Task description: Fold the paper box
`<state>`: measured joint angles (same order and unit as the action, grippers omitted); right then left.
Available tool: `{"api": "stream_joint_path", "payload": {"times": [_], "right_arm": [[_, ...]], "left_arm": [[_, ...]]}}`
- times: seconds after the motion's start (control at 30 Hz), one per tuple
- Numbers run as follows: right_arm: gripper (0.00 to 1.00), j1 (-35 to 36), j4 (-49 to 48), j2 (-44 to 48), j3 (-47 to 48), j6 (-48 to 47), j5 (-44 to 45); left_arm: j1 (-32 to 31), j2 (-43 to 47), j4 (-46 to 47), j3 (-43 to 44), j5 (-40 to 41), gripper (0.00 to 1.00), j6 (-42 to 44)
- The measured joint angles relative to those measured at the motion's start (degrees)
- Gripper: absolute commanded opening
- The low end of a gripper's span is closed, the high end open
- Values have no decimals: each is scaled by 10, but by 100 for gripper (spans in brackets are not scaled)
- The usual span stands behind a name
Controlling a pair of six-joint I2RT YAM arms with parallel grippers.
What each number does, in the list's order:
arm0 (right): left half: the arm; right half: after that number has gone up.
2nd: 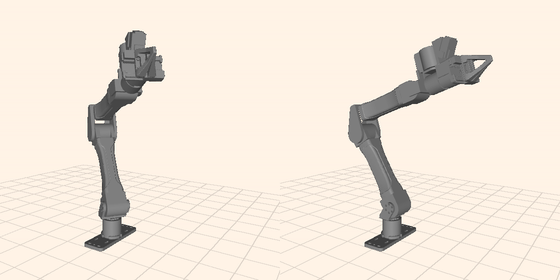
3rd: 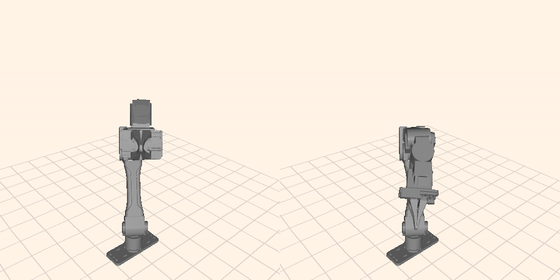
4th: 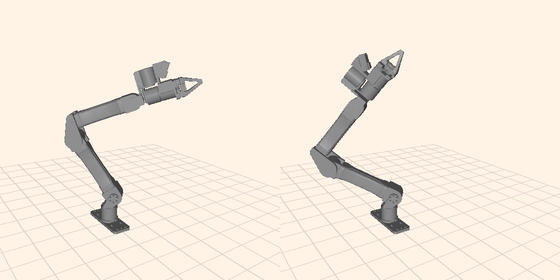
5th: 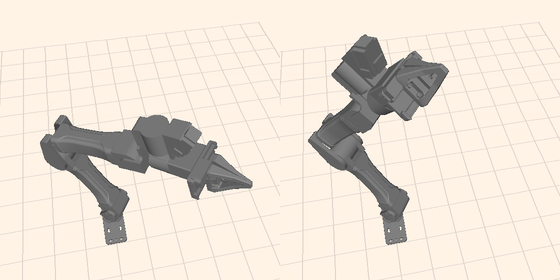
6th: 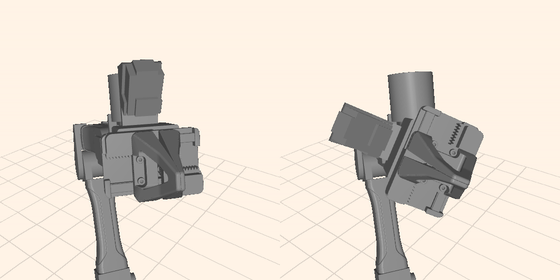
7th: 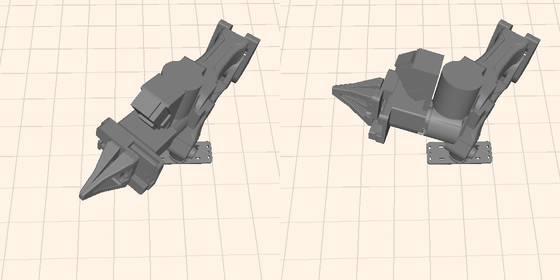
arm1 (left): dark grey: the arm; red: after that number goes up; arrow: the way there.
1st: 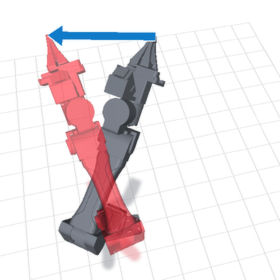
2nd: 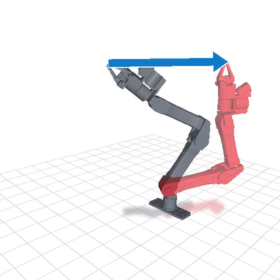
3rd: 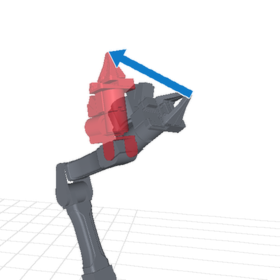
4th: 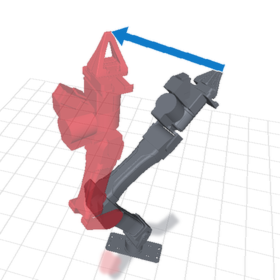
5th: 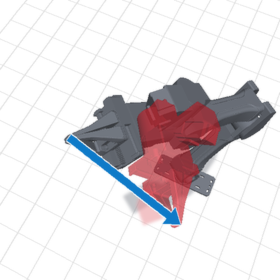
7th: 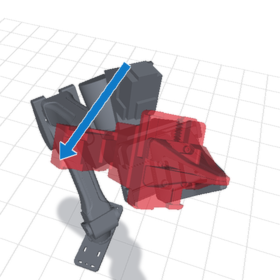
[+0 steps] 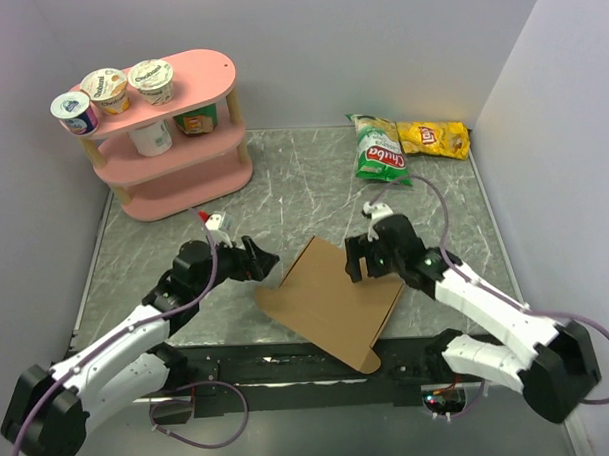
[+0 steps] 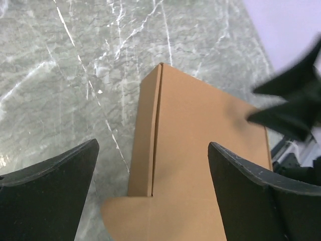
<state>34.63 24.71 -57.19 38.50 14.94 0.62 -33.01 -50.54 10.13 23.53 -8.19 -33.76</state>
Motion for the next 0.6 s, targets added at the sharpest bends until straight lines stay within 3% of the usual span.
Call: {"api": "stream_joint_path", "payload": {"times": [0.17,0.3,0.6], "right_arm": [[72,-71,-40,-119,67,-75,-86],[63,-104,-54,-163,77,-109,-143],[51,-117,-58,-247,106,-147,-231]], "left_arm": [[29,71,-23,-24,-30,96,-14],[51,103,-38,-24,-40,96,-23],[66,113,-58,-24,-66,96,-30]]}}
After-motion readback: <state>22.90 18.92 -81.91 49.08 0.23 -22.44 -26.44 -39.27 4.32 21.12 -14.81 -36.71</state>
